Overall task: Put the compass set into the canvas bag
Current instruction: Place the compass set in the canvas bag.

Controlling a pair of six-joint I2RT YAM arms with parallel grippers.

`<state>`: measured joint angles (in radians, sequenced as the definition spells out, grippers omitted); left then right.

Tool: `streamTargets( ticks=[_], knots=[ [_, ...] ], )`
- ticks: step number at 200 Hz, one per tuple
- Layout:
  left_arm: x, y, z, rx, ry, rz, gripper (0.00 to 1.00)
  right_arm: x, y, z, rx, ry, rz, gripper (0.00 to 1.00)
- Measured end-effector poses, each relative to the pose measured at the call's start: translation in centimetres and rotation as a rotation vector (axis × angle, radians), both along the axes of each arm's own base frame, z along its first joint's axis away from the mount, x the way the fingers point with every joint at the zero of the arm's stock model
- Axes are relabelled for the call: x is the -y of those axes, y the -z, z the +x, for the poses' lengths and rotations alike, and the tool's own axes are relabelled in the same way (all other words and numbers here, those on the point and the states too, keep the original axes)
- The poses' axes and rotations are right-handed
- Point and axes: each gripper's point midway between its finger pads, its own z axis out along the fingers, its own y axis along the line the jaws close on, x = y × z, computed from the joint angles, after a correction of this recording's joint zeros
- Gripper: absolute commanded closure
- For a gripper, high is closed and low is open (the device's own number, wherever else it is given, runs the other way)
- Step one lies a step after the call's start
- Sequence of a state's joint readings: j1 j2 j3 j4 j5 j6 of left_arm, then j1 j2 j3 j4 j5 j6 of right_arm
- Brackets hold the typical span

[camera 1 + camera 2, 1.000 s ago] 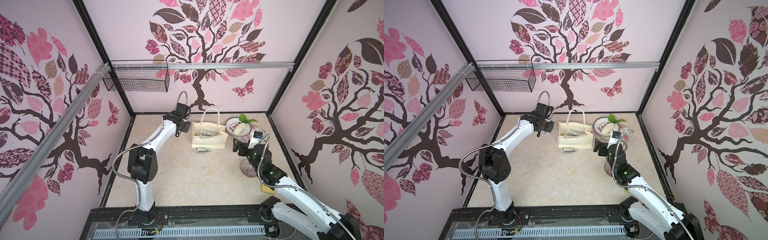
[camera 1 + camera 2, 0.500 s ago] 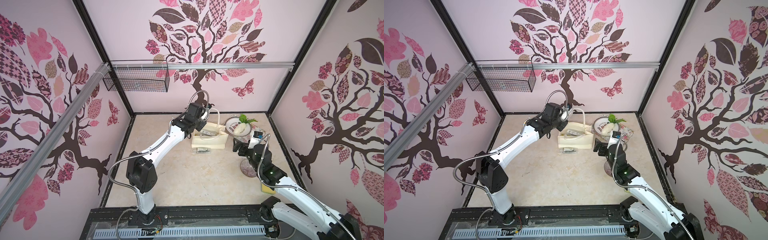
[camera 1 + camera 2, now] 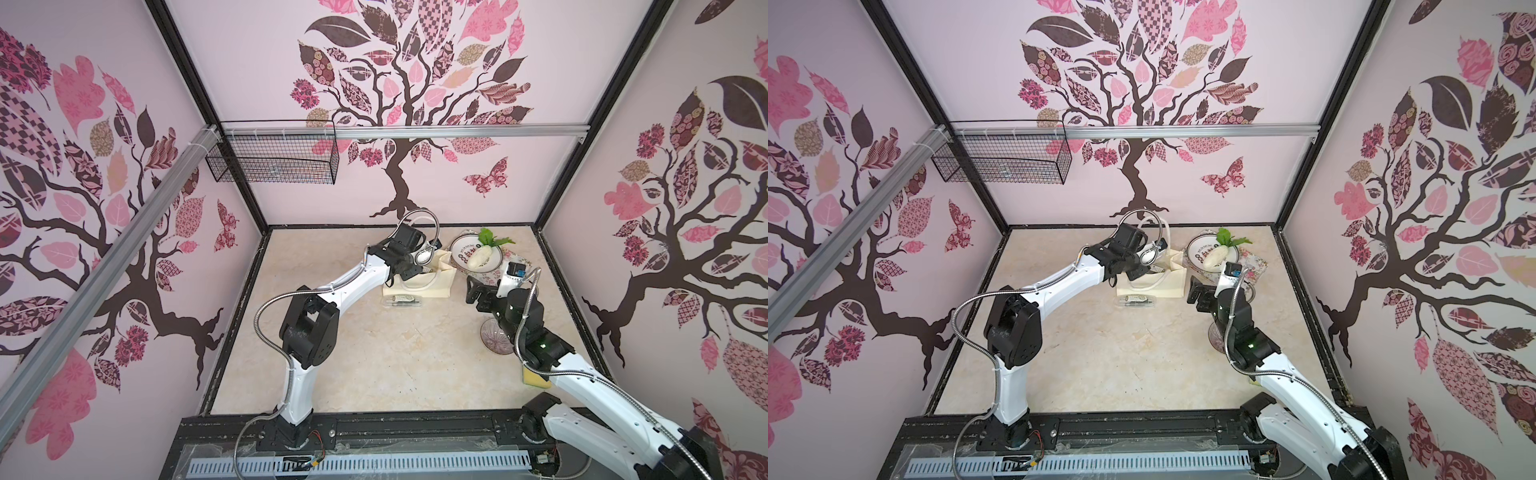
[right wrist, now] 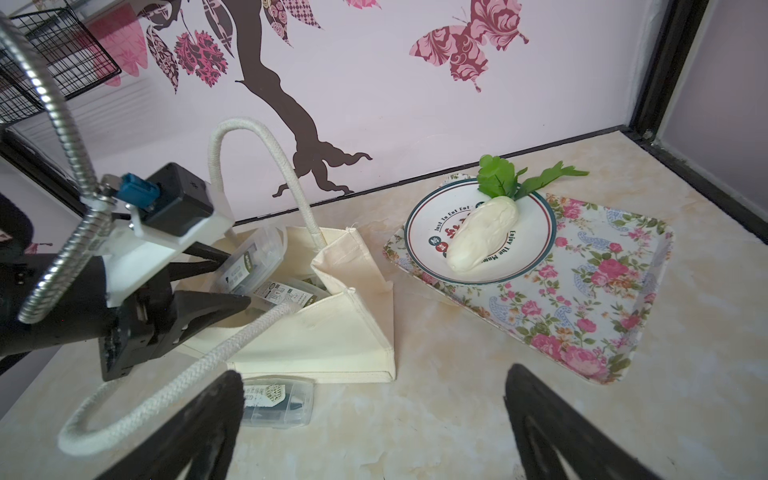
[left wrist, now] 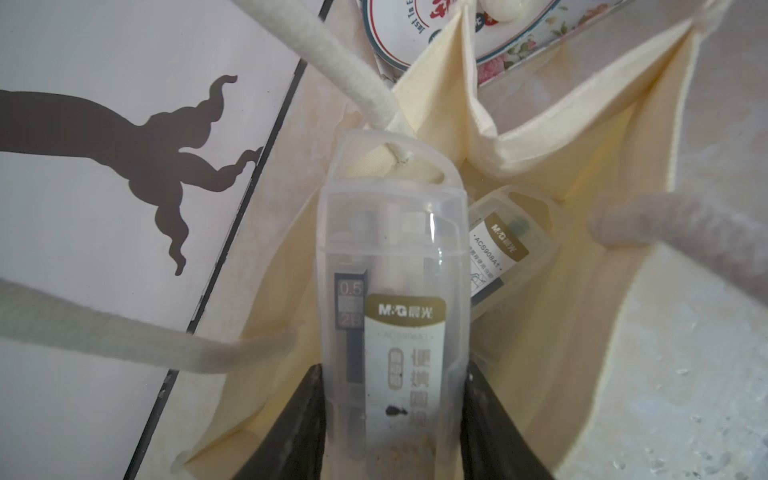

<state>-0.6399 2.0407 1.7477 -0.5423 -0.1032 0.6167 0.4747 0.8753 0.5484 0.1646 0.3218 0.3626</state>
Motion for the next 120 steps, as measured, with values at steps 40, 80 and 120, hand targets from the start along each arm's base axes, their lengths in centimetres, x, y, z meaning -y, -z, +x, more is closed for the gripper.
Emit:
streamTargets(
  ticks=[40, 80, 120],
  knots=[
    [0.1, 2.9, 0.2, -0.050, 0.012, 0.059, 0.57, 0.1, 0.0, 0.0, 0.001, 0.006, -0.004, 0.00],
    [0.0, 4.1, 0.6, -0.058, 0.000, 0.084, 0.47, 0.2, 0.0, 0.0, 0.001, 0.008, -0.005, 0.00],
    [-0.3, 3.7, 1.2, -0.030, -0.032, 0.088, 0.31, 0.2, 0.0, 0.0, 0.002, 0.013, -0.007, 0.00]
  ],
)
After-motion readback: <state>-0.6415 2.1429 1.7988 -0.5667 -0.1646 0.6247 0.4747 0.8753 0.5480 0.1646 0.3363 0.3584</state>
